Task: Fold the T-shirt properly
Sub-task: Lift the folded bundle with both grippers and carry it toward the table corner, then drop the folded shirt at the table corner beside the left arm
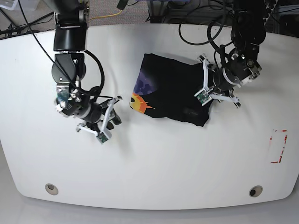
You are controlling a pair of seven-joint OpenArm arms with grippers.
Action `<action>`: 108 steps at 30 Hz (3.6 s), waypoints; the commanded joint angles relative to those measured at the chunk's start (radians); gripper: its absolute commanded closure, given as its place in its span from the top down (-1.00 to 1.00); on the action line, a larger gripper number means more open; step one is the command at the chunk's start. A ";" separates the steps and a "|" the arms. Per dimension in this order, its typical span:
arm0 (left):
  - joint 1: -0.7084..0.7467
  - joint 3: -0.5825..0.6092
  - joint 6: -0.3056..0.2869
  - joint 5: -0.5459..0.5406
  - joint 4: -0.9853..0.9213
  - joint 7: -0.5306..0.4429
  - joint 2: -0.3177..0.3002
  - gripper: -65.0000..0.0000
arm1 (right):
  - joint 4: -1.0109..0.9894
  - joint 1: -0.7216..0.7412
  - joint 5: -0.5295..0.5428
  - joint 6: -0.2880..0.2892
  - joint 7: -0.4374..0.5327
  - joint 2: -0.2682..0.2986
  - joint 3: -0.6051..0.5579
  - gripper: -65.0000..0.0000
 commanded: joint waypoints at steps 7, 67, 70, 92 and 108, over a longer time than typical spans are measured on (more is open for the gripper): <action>0.146 -0.027 0.002 0.000 0.010 -0.016 0.000 -0.59 | -0.186 0.074 -0.210 0.013 0.239 -0.115 -0.035 -0.49; -0.078 -0.214 0.002 0.004 -0.057 -0.009 0.116 0.16 | 0.250 -0.382 -0.207 0.013 0.094 -0.133 -0.211 -0.49; -0.056 -0.184 0.042 0.004 -0.069 -0.012 0.138 0.23 | 0.250 -0.382 -0.207 0.014 0.094 -0.132 -0.188 -0.49; -0.009 -0.444 0.002 -0.003 -0.450 -0.154 -0.072 0.22 | 0.363 -0.382 -0.207 0.014 0.054 -0.112 -0.119 -0.49; -0.082 -0.627 0.002 -0.003 -0.942 -0.421 -0.477 0.22 | 0.440 -0.409 -0.209 0.014 0.055 -0.109 -0.119 -0.49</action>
